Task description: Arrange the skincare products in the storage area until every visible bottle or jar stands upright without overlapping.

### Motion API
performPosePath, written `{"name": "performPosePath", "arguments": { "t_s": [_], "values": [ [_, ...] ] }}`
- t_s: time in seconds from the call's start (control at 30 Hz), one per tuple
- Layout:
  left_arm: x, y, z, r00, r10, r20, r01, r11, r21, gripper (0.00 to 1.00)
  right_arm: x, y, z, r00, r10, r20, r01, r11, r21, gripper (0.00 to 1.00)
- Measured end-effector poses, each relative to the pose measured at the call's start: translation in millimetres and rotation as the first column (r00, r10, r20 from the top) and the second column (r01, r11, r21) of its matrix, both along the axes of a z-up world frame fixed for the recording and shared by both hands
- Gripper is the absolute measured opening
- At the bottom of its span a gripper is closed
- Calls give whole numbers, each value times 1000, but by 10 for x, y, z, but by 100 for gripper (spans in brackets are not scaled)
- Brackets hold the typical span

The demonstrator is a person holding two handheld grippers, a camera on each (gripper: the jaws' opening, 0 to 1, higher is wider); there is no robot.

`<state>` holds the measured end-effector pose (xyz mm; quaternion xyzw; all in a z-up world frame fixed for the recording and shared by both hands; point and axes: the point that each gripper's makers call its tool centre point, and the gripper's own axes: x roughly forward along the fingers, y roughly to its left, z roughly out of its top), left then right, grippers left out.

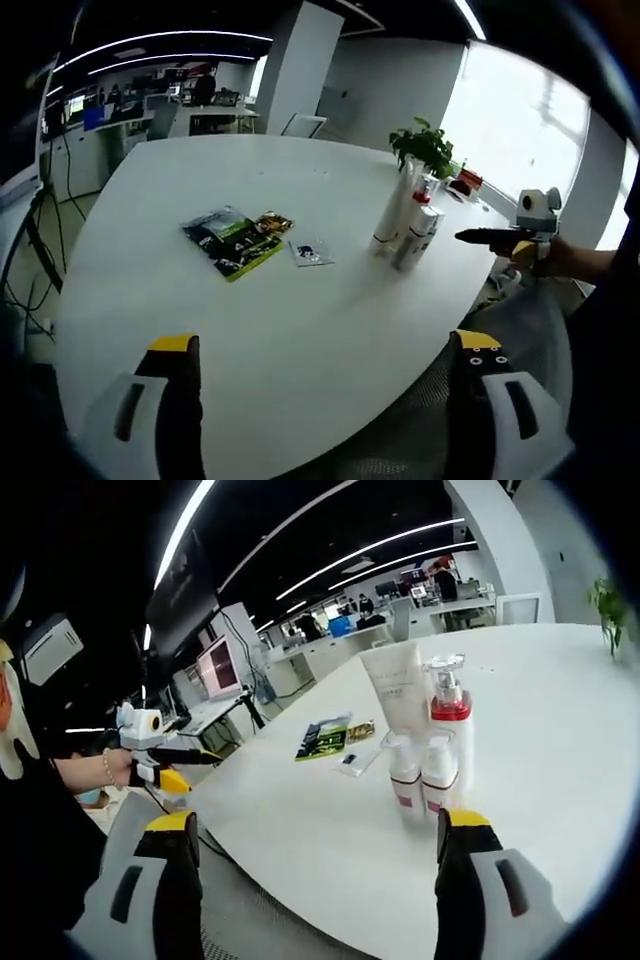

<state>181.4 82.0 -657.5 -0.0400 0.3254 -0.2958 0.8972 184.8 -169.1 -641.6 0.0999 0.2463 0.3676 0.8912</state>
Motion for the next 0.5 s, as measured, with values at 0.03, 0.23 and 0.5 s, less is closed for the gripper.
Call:
{"name": "performPosePath", "arguments": {
  "t_s": [0.03, 0.23, 0.5],
  "values": [
    [-7, -3, -4, 1000, -1, -1, 1, 1000, 3, 96, -4, 2, -9, 1000, -2, -1, 2, 1000, 1, 98],
    [-40, 1, -34, 1000, -1, -14, 1, 1000, 5, 96, -22, 15, -3, 1000, -15, 7, 15, 1000, 11, 98],
    [-8, -23, -60, 1000, -6, -24, 6, 1000, -2, 95, -11, -8, -3, 999, -32, 4, 32, 999, 24, 97]
  ]
}}
